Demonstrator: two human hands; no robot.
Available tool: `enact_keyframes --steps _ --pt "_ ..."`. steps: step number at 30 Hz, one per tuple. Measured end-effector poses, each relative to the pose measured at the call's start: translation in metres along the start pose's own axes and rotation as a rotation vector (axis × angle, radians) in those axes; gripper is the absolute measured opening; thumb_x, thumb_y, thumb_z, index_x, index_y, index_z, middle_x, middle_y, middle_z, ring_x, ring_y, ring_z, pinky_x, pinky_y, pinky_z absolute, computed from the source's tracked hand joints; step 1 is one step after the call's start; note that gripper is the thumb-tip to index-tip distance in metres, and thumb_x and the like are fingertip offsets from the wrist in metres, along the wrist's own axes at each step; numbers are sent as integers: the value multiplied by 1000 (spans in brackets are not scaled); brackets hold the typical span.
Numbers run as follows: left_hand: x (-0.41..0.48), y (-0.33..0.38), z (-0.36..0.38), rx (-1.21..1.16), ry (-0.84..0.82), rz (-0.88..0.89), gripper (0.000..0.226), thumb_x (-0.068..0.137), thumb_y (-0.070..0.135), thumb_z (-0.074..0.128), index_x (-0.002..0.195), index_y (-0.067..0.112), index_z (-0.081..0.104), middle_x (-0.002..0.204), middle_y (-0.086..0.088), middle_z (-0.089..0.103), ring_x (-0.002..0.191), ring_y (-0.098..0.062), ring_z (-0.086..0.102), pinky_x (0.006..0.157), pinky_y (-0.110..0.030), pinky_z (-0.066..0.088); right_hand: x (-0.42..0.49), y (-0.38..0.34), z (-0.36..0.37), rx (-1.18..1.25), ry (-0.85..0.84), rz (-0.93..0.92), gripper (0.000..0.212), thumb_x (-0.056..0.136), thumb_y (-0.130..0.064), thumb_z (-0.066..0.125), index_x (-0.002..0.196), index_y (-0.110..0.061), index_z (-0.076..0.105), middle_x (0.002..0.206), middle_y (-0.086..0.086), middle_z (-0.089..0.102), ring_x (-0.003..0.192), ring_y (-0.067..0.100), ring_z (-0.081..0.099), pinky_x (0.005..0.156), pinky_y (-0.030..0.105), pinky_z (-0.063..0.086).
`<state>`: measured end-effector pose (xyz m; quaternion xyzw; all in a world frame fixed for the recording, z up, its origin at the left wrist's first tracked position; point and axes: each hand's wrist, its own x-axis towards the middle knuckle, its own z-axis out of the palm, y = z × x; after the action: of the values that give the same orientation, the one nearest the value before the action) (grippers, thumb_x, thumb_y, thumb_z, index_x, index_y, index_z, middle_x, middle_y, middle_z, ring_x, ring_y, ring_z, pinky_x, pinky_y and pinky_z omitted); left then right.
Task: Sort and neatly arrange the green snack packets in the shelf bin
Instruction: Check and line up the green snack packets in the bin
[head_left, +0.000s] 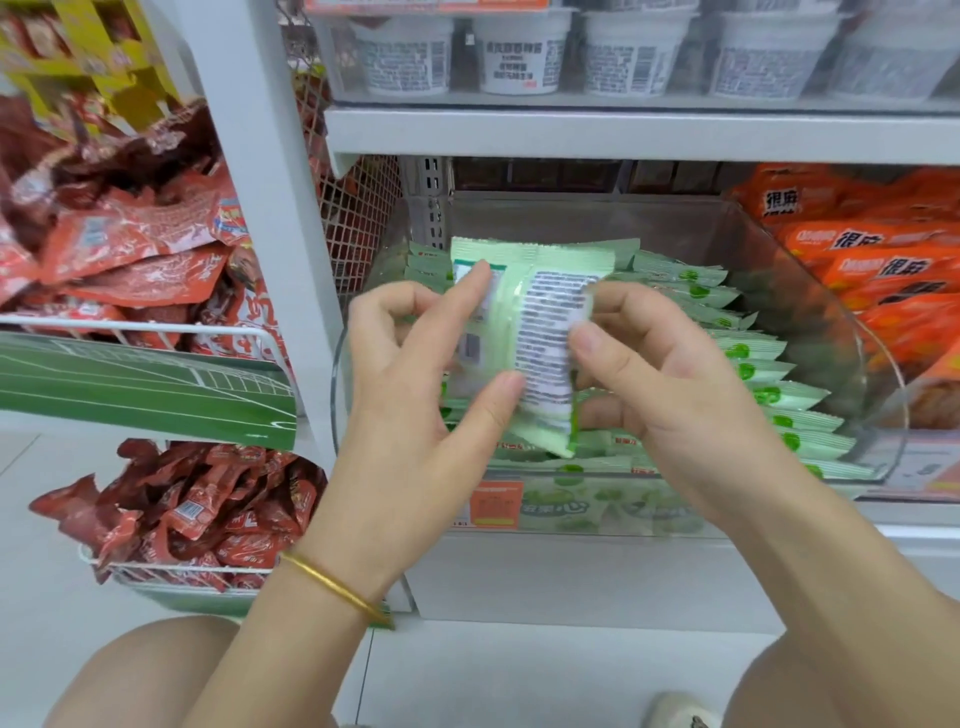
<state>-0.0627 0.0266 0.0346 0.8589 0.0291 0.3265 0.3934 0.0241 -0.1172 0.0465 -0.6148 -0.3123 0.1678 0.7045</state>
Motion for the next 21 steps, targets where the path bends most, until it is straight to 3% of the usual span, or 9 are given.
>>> enact_keyframes --steps 2,4,7,10,13,16,19,21 --pt "0 4 -3 -95 -55 -72 68 79 55 48 141 34 33 116 16 33 113 2 39 97 -10 33 -1 -1 7 69 -63 -20 17 90 -26 51 102 -20 62 93 -8 67 75 14 67 59 29 56" --pt "0 3 -9 -96 -68 -81 72 74 60 51 140 38 31 120 21 35 121 6 37 100 -7 29 1 -1 12 -17 -90 -66 21 90 -20 48 105 -20 63 100 -10 67 84 14 67 65 32 58" --pt "3 -1 -21 -190 -54 -78 59 81 36 62 135 32 40 127 18 50 119 1 48 101 -23 41 8 3 15 -250 12 -159 18 85 -21 57 102 -25 61 104 -5 65 98 13 62 82 43 55" --pt "3 -5 -31 -337 -79 -84 44 85 15 55 126 27 44 117 14 61 108 -2 57 90 -24 47 18 2 16 -288 88 -182 43 76 -26 66 114 -40 48 114 -10 57 99 8 60 86 38 53" --pt "1 -10 -37 -315 -115 -100 40 85 15 53 120 33 44 113 16 61 107 -3 58 91 -29 49 22 0 20 -314 -33 -183 55 77 -21 68 124 -41 47 106 -18 57 90 5 61 82 32 54" --pt "-1 -16 -43 -265 -57 -95 50 80 11 58 124 32 44 117 10 57 109 -7 57 94 -29 47 20 4 29 -324 -10 -184 35 79 -7 71 103 -31 59 81 -16 61 74 6 59 65 37 57" --pt "-1 -17 -50 -85 24 -51 47 80 22 62 124 32 48 115 20 54 108 -1 52 93 -15 40 17 7 35 -271 17 -167 34 80 -3 70 91 -34 59 84 -5 64 71 9 62 57 30 55" --pt "-2 -17 -55 -9 68 -14 37 83 30 60 120 33 52 107 21 56 100 0 53 87 -16 40 16 6 38 -244 24 -166 33 79 -4 71 89 -33 59 86 2 66 71 12 63 56 29 54"
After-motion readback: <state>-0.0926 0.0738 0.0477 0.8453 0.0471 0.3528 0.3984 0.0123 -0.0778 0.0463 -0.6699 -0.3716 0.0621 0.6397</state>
